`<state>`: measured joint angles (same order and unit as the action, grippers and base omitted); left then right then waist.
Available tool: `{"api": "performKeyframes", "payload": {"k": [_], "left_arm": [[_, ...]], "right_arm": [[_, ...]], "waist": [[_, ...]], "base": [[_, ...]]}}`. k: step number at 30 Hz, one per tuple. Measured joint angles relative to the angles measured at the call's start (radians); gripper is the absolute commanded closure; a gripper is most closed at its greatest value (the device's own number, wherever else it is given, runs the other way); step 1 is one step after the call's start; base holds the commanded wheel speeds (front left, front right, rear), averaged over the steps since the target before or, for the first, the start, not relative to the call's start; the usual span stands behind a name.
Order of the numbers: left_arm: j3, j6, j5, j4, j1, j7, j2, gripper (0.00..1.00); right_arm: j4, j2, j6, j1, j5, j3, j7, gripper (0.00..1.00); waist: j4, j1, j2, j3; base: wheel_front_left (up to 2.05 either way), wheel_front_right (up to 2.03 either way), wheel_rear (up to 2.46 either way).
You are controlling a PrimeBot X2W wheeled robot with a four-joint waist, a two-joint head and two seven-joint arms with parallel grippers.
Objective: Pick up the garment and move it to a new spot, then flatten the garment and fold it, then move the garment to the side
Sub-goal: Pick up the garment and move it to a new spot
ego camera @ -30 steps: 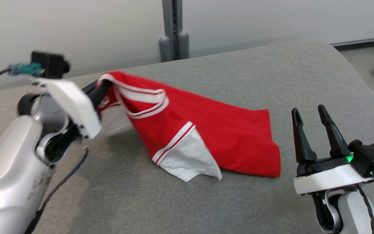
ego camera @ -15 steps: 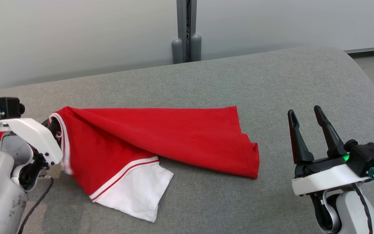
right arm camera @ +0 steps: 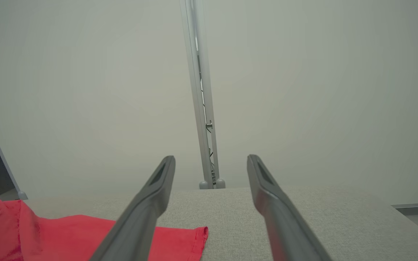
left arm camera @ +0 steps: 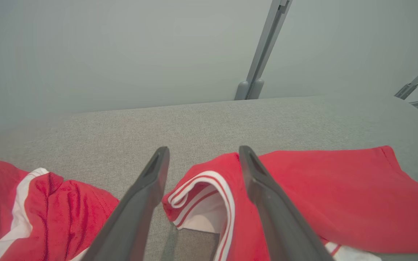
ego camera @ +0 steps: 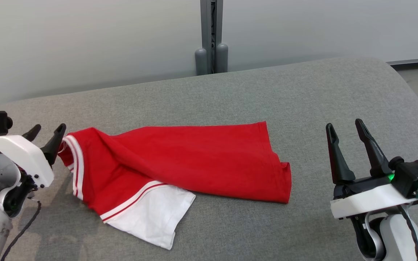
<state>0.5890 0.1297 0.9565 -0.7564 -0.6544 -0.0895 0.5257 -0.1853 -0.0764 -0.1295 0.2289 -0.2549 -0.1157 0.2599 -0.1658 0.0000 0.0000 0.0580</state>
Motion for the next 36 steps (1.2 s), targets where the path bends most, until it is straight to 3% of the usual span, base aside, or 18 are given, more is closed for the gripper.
{"api": "performKeyframes", "payload": {"k": [5, 10, 14, 20, 29, 32, 36], "left_arm": [[0.006, -0.001, -0.034, 0.036, 0.003, 0.054, 0.061, 0.00], [-0.007, -0.028, -0.058, 0.136, 0.036, 0.128, 0.093, 0.00], [-0.024, -0.083, -0.067, 0.248, 0.095, 0.189, 0.099, 0.00], [-0.059, -0.201, -0.085, 0.423, 0.220, 0.297, 0.106, 0.00], [-0.179, -0.347, -0.164, 0.678, 0.453, 0.353, 0.040, 0.00], [-0.263, -0.361, -0.230, 0.749, 0.531, 0.354, -0.023, 0.00], [-0.323, -0.338, -0.292, 0.773, 0.626, 0.354, -0.119, 0.00]], "right_arm": [[0.004, -0.007, 0.000, -0.013, 0.001, 0.010, 0.000, 0.00], [0.008, -0.013, 0.000, -0.018, 0.003, 0.009, 0.000, 0.00], [0.007, -0.013, 0.000, -0.033, 0.003, 0.003, 0.000, 0.00], [0.013, -0.017, 0.000, -0.054, 0.003, 0.001, 0.000, 0.00], [0.021, -0.031, 0.000, -0.075, 0.003, 0.002, 0.000, 0.00], [0.025, -0.030, 0.000, -0.082, 0.003, 0.014, 0.000, 0.00], [0.022, -0.022, 0.000, -0.104, 0.009, 0.044, 0.000, 0.00]], "waist": [[0.018, 0.0000, 0.0000, -0.006], [0.036, 0.0000, 0.0000, -0.010], [0.047, 0.0000, 0.0000, -0.009], [0.060, 0.0000, 0.0000, -0.012], [0.077, 0.0000, 0.0000, -0.017], [0.081, 0.0000, 0.0000, -0.019], [0.086, 0.0000, 0.0000, -0.020]], "base": [[0.00, 0.00, 0.00], [0.00, 0.00, 0.00], [0.00, 0.00, 0.00], [0.00, 0.00, 0.00], [0.00, 0.00, 0.00], [0.00, 0.00, 0.00], [0.00, 0.00, 0.00]]}}
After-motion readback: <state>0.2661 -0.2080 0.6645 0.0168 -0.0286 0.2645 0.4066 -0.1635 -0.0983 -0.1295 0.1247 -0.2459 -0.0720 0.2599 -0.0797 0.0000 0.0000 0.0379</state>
